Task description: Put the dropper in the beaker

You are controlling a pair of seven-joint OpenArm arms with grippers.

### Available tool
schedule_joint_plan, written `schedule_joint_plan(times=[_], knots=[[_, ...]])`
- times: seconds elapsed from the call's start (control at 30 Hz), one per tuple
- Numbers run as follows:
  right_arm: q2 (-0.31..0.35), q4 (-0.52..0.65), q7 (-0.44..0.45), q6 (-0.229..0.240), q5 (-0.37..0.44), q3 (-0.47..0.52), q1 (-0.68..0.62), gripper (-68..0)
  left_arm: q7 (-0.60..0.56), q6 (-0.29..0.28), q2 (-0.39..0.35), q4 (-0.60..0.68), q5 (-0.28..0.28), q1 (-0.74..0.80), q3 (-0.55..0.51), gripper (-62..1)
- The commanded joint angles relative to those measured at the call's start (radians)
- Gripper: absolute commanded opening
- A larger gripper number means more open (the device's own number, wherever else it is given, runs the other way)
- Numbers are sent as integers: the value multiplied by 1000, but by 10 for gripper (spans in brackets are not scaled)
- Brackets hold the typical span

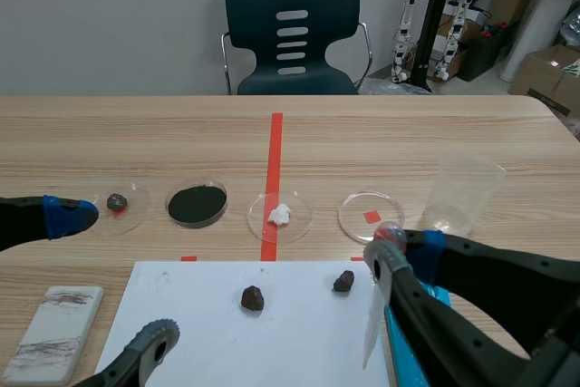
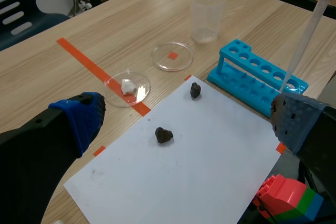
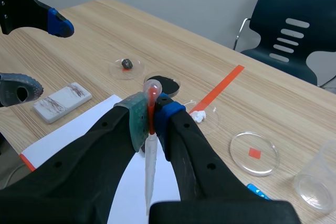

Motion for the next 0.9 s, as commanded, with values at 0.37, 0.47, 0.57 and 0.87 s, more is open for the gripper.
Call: schedule_joint_plan(times=[0.37,0.47,0.57,0.87], knots=[[0,16,15,0,11,6,4,-665,-15,1,5,9,-13,8,1,14],[0,16,15,0,11,6,7,-665,-15,1,5,9,-13,8,1,14],[0,16,15,0,11,6,14,-665,-15,1,5,9,-13,8,1,14],[0,11,-13,1,11,6,29,-665,-15,1,5,9,-13,8,1,14]])
